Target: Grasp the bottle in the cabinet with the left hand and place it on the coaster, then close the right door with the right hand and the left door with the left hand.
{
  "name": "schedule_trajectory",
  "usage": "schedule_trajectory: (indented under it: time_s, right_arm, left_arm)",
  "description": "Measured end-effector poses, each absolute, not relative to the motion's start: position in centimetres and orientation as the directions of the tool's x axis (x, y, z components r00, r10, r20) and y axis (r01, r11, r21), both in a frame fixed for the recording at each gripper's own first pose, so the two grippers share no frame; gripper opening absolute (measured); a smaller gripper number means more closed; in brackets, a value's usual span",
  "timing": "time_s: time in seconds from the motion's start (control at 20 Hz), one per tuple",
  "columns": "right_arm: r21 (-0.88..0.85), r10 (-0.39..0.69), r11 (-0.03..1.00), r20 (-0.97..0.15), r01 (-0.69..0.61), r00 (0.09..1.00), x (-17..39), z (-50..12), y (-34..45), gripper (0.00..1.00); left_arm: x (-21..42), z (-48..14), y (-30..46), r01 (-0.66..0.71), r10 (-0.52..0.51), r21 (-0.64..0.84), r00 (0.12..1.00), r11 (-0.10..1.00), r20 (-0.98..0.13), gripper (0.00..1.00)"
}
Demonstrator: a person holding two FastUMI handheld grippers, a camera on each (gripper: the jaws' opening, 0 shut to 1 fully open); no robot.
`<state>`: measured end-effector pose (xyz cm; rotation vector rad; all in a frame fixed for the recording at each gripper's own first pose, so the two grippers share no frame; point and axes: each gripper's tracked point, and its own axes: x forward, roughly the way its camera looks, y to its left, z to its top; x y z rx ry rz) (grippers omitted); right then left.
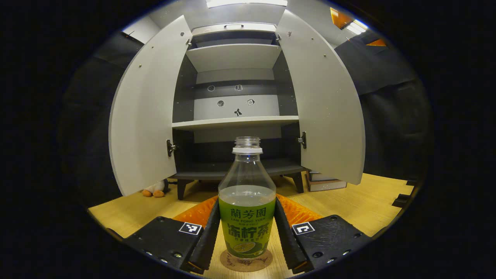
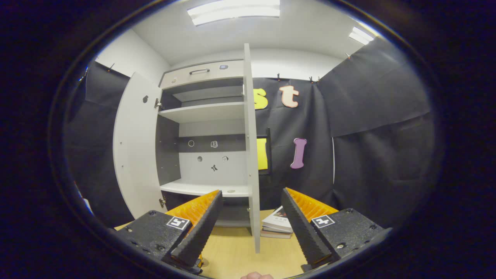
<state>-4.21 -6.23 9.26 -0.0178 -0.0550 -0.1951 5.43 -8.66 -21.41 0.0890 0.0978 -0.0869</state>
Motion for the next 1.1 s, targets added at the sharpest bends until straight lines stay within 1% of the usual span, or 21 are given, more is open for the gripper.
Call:
schedule_trajectory:
  time_s: [0.2, 0.25, 0.45, 0.6, 0.65, 0.7, 0.75, 0.9, 1.1]
  right_arm:
    - [-0.041, -0.217, 0.975, 0.034, 0.218, 0.976, -4.3, 8.6, -6.6, 0.99]
    - [-0.042, -0.217, 0.975, 0.028, 0.218, 0.976, -4.1, 8.5, -6.5, 0.99]
    - [-0.039, -0.202, 0.979, 0.010, 0.202, 0.979, -3.6, 8.0, -6.0, 0.99]
    - [-0.038, -0.191, 0.981, 0.007, 0.191, 0.981, -3.4, 7.8, -5.9, 0.99]
    - [-0.038, -0.190, 0.981, 0.005, 0.190, 0.982, -3.3, 7.7, -5.9, 0.96]
    - [-0.039, -0.188, 0.981, 0.003, 0.188, 0.982, -3.3, 7.6, -5.9, 0.99]
    - [-0.039, -0.186, 0.982, 0.002, 0.186, 0.983, -3.2, 7.6, -6.0, 0.99]
    - [-0.032, -0.178, 0.984, -0.004, 0.178, 0.984, -3.1, 7.2, -5.9, 0.99]
    - [-0.018, -0.169, 0.985, -0.019, 0.169, 0.985, -3.2, 6.4, -6.0, 0.99]
  left_arm:
    - [5.0, -23.7, -8.1, 0.067, -0.058, 0.061, 0.989, 0.996, -0.139, 0.70]
    - [4.7, -23.3, -7.9, 0.060, -0.053, 0.056, 0.992, 0.997, -0.118, 0.70]
    - [4.6, -23.5, -8.0, 0.064, -0.058, 0.054, 0.991, 0.996, -0.117, 0.69]
    - [4.5, -23.4, -8.2, 0.071, -0.065, 0.052, 0.991, 0.996, -0.117, 0.74]
    - [4.4, -23.5, -8.3, 0.078, -0.072, 0.049, 0.990, 0.996, -0.124, 0.75]
    - [4.4, -23.6, -8.3, 0.082, -0.076, 0.047, 0.989, 0.996, -0.130, 0.76]
    - [4.3, -23.7, -8.4, 0.091, -0.085, 0.043, 0.987, 0.995, -0.138, 0.77]
    - [4.2, -23.7, -8.4, 0.099, -0.091, 0.045, 0.983, 0.994, -0.161, 0.92]
    - [3.9, -22.7, -8.3, 0.101, -0.092, 0.048, 0.983, 0.994, -0.161, 0.94]
